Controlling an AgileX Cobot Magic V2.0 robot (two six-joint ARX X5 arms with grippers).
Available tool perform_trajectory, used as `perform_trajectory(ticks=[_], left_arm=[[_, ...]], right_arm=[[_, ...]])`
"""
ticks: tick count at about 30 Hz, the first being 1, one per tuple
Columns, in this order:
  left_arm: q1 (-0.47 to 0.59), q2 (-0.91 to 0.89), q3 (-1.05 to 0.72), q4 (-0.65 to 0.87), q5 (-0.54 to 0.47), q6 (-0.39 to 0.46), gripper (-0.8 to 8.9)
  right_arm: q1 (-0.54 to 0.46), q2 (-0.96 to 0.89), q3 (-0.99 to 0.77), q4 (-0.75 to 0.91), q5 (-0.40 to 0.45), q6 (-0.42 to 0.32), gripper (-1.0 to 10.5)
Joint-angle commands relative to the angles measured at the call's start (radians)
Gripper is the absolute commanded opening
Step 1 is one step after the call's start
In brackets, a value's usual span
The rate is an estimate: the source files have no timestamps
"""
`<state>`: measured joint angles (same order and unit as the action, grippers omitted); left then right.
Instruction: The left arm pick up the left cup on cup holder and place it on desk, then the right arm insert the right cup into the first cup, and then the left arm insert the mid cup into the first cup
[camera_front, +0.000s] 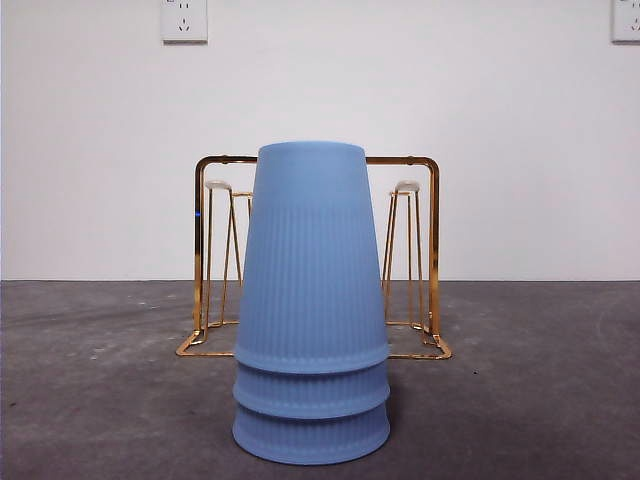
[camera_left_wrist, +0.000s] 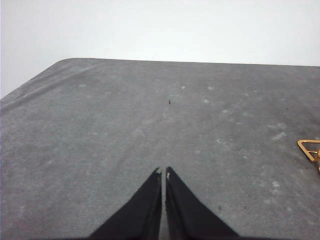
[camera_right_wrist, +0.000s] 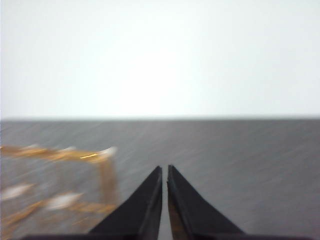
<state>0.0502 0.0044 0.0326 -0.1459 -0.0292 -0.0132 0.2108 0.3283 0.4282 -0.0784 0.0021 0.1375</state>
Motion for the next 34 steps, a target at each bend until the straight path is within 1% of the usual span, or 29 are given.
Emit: perform_trajectory(ticks=[1,3,6,10,13,15,19,22,34], left_arm=[[0.002,-0.001,-0.02,0.011,-0.001,0.013,0.11],[0.002,-0.001,-0.02,0.011,-0.001,0.013,0.1],[0.002,-0.001,-0.02,0.011,-0.001,0.013,0.1],[0.002,-0.001,-0.02,0.011,-0.001,0.013,0.1],[0.002,-0.001,-0.02,0.011,-0.001,0.013,0.11],[0.002,-0.001,-0.02,0.011,-0.001,0.013,0.11],[0.002,-0.001,-0.02,0.011,-0.001,0.013,0.1],[0.002,-0.001,-0.02,0.011,-0.001,0.013,0.11],[0.002,-0.001,-0.02,0.011,-0.001,0.013,0.11]], right_arm=[[-0.104,-0.074,-0.155,0.099,-0.002,-0.077,0.1],[-0.147,-0.131,-0.242,0.1,-0.001,-0.099,0.1],[-0.165,-0.193,-0.34,0.099,-0.004,-0.127,0.1],[-0.168,-0.238,-0.415,0.088,-0.007,-0.124,0.1],[-0.169,-0.269,-0.418,0.024,-0.016,-0.127,0.1],[-0.169,-0.291,-0.417,-0.021,-0.034,-0.139,0.1],[-0.169,-0.325,-0.417,-0.098,-0.062,-0.138,0.1],[-0.169,-0.325,-0.417,-0.096,-0.085,-0.143,0.1],[-0.168,-0.325,-0.417,-0.079,-0.081,-0.142,0.1]])
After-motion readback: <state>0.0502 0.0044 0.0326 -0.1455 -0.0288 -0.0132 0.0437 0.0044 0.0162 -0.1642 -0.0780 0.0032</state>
